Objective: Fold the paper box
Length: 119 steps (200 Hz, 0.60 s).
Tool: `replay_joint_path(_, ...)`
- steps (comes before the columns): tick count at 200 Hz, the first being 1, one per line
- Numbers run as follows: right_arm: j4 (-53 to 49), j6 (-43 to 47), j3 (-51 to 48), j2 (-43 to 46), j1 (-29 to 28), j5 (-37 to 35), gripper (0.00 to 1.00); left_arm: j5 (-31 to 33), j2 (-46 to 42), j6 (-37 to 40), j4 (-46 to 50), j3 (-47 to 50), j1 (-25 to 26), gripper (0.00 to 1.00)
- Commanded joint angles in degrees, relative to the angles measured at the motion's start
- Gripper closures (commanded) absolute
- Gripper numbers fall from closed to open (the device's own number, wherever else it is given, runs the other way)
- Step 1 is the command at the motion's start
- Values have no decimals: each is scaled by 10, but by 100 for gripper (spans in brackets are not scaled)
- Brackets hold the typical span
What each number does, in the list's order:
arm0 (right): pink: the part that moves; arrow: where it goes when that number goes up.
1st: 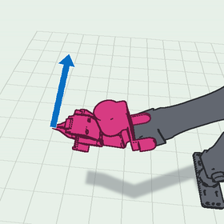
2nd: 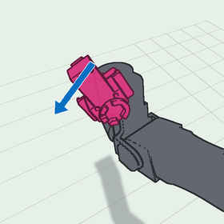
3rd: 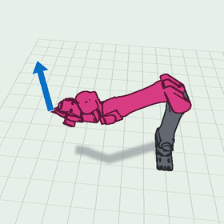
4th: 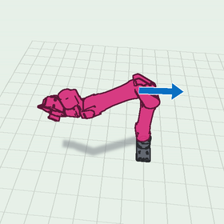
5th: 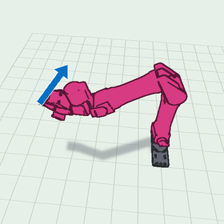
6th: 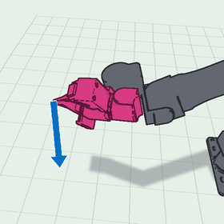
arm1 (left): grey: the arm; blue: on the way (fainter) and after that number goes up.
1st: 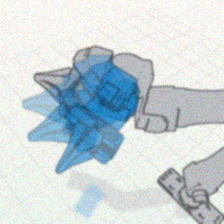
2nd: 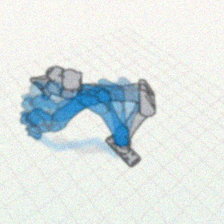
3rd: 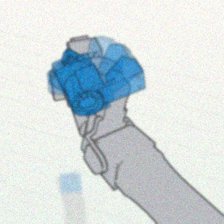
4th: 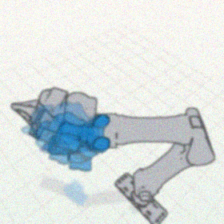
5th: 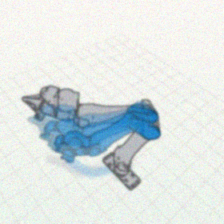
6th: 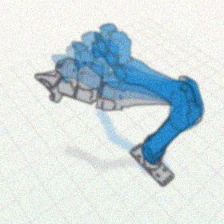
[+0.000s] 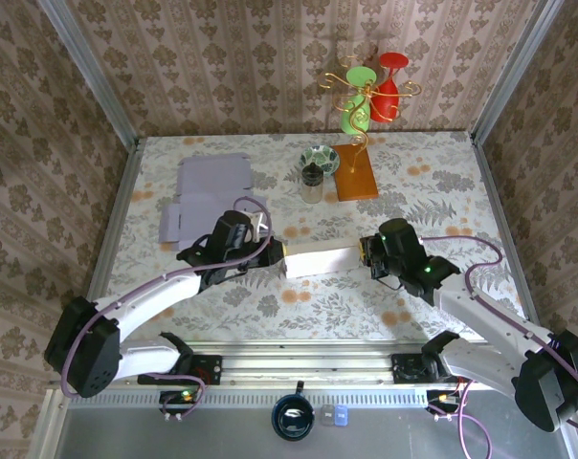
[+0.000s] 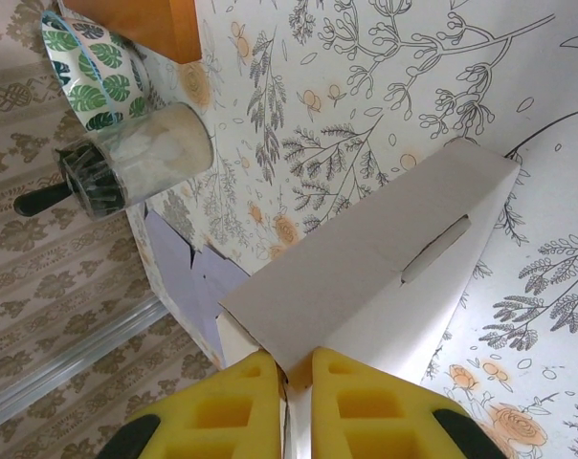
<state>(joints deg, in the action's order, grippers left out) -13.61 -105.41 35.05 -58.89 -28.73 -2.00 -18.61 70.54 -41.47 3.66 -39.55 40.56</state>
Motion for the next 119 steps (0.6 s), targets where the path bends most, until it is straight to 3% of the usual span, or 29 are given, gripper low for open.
replay_joint_path(1,-142,13,-15,-31,0,28,86,12,47,38,152,36,22,95)
replay_joint_path(36,-141,30,8,-29,6,33,81,20,48,40,161,21,28,95)
replay_joint_path(88,-99,64,26,-4,9,40,46,45,39,46,174,-12,45,95)
replay_joint_path(119,-69,64,28,10,10,54,38,57,41,49,174,-23,54,95)
